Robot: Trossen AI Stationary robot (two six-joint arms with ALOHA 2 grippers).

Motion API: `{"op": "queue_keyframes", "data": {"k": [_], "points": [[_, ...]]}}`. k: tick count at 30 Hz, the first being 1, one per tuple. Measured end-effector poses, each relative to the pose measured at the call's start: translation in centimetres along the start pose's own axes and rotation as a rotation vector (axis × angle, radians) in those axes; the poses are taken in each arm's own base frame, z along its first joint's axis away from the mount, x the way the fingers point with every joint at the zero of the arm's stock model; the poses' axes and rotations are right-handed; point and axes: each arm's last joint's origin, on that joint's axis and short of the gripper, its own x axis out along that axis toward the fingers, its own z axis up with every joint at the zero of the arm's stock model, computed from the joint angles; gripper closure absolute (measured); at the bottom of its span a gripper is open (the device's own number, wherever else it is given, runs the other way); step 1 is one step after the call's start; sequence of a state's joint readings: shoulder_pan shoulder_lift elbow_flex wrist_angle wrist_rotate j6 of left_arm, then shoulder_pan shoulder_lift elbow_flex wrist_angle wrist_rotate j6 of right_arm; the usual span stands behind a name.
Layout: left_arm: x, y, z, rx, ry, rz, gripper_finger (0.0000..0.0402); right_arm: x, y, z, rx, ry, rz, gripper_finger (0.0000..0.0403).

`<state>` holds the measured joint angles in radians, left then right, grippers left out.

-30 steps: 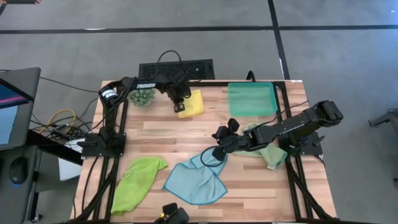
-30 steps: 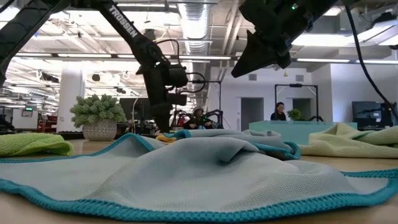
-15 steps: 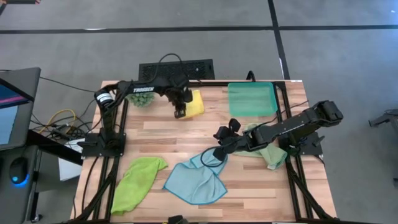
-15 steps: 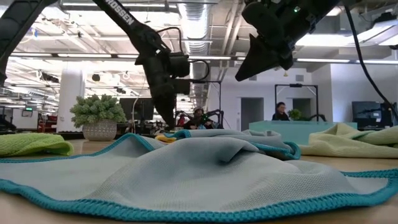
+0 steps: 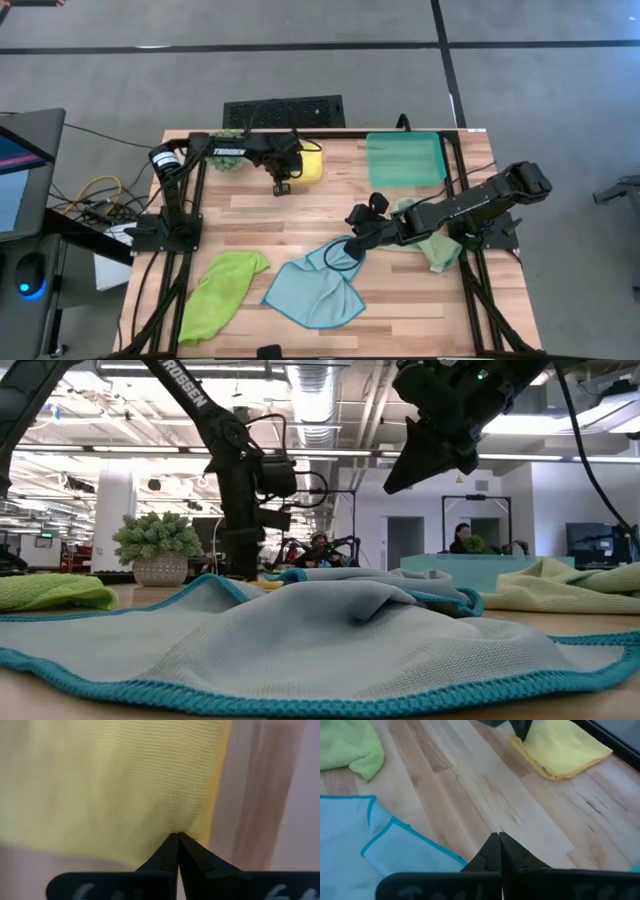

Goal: Fold microfiber towels
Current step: Fold the yellow microfiber cloth, then fold the blue microfiber cloth

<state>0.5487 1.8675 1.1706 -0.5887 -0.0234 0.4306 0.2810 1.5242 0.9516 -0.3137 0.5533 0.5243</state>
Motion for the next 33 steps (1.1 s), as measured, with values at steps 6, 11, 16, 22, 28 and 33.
{"op": "queue_keyframes", "data": {"k": [6, 11, 16, 22, 28, 33], "points": [[-2.8, -0.2, -0.2, 0.020, -0.030, -0.001, 0.0401, 0.0, 0.0, 0.0, 0.002, -0.004, 0.002, 0.0396], [-3.2, -0.3, 0.0, -0.003, -0.067, -0.029, 0.0401, 0.0, 0.0, 0.1, 0.005, -0.006, 0.005, 0.0396], [-1.9, -0.4, -0.1, 0.010, -0.109, -0.001, 0.0401, 0.0, 0.1, 0.1, 0.008, -0.010, 0.007, 0.0396], [-0.5, -0.9, -1.3, -0.002, -0.098, 0.006, 0.0401, -0.1, 0.2, 0.0, 0.004, -0.009, 0.013, 0.0396], [-0.2, -1.1, -1.6, -0.024, -0.102, 0.001, 0.0401, -0.1, 0.2, 0.0, 0.004, -0.008, 0.015, 0.0396], [-0.2, -1.6, -1.4, -0.009, -0.096, -0.009, 0.0401, -0.1, 0.2, 0.0, 0.003, -0.006, 0.014, 0.0396]]}}
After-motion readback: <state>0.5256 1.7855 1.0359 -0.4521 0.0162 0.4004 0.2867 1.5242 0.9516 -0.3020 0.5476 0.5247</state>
